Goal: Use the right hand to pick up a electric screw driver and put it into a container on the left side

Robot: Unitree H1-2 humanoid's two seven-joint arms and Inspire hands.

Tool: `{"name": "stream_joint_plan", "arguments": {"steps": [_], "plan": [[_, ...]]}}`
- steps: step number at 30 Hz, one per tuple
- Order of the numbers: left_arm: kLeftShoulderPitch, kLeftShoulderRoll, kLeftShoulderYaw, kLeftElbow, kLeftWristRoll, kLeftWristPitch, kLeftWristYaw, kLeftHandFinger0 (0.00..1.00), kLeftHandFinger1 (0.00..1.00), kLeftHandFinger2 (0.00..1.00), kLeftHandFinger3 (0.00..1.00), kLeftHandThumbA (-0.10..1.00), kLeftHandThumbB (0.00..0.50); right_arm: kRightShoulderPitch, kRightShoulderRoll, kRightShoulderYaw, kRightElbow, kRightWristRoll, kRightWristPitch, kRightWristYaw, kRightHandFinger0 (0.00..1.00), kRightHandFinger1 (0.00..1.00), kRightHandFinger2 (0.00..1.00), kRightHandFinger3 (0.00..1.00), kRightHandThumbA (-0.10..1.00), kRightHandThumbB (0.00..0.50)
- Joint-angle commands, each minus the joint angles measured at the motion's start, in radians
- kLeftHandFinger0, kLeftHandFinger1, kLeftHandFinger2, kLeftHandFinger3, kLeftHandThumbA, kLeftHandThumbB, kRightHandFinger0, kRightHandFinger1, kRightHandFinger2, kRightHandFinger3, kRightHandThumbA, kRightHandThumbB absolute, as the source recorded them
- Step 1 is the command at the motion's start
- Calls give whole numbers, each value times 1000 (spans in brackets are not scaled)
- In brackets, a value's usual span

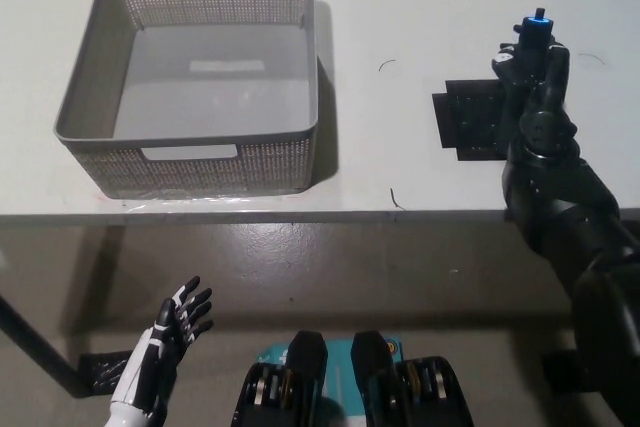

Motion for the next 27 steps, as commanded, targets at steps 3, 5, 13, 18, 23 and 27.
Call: {"name": "stream_joint_plan", "arguments": {"steps": [3, 5, 13, 18, 23, 27], "plan": [[-5, 17, 0, -22, -10, -23, -20, 1000, 1000, 1000, 1000, 1000, 55, -122, 16, 37, -90, -42, -153, -33, 0, 10, 472, 459, -100, 143], [-6, 17, 0, -18, -8, -26, -19, 1000, 1000, 1000, 1000, 1000, 61, -129, 27, 42, -131, -41, -180, -15, 0, 36, 521, 547, -100, 111], [2, 15, 2, -28, -8, -18, -14, 1000, 1000, 1000, 1000, 1000, 60, -135, 82, 104, -389, -97, -77, -39, 0, 142, 597, 642, -100, 141], [6, 19, 1, -31, -2, -12, -14, 1000, 1000, 1000, 1000, 1000, 68, -137, 122, 127, -507, -109, -32, -18, 0, 163, 595, 632, -100, 129], [3, 15, 2, -25, -7, -3, -13, 1000, 1000, 1000, 1000, 1000, 105, -171, 178, 136, -537, -117, 19, -18, 0, 195, 624, 675, -100, 131], [0, 19, 0, -28, -2, 9, -13, 1000, 1000, 1000, 1000, 1000, 110, -209, 221, 153, -507, -135, 56, -24, 0, 107, 521, 641, -100, 119]]}}
